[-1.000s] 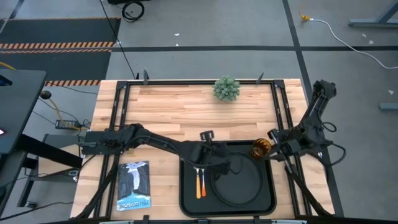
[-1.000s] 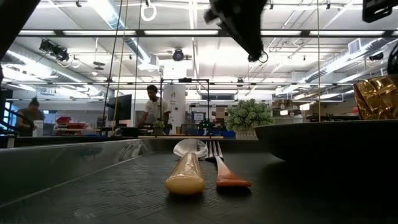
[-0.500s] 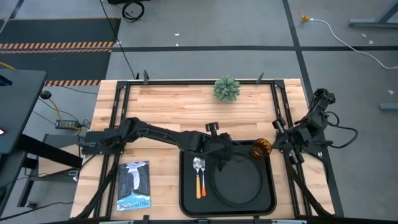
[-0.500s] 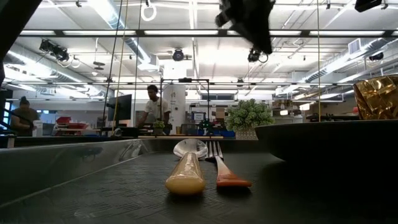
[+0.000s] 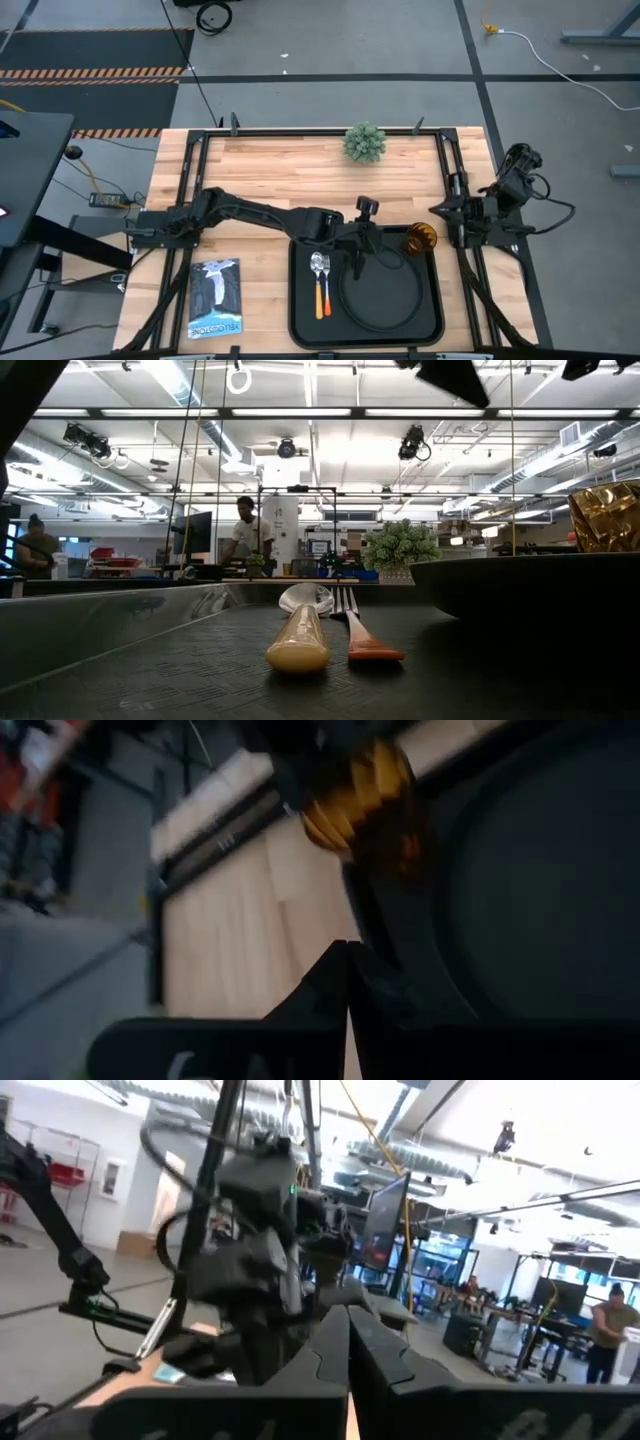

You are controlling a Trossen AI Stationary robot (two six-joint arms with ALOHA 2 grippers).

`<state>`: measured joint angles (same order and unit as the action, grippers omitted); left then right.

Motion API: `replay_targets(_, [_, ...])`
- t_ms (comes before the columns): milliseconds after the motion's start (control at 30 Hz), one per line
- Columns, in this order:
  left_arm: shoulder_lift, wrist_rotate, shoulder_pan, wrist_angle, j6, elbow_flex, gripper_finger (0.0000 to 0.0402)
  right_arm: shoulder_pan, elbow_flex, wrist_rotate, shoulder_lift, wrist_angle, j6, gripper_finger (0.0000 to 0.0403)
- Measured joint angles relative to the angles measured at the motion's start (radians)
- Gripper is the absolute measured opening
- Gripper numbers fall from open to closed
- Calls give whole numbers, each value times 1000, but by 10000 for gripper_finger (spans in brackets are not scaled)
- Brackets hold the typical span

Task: Pick and place plate/cup/fork/spoon on tray
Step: Put the yellow spoon to the left orange fork on the black tray

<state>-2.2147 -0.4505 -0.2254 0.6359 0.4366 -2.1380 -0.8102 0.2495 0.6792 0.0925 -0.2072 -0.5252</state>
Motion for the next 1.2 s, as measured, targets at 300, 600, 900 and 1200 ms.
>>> replay_targets(300, [4, 0, -50, -10, -89, -136, 14, 12, 10, -9, -67, 98, 0, 4])
replay_targets(600, [5, 5, -111, 64, -142, -176, 7, 148, -12, -79, -88, 60, 68, 2])
replay_targets(900, [-5, 78, -111, 59, -182, -126, 11, 319, -151, -139, -87, -123, 185, 3])
replay_targets(1200, [-4, 78, -109, 67, -167, -37, 8, 413, -232, -154, -87, -192, 298, 3])
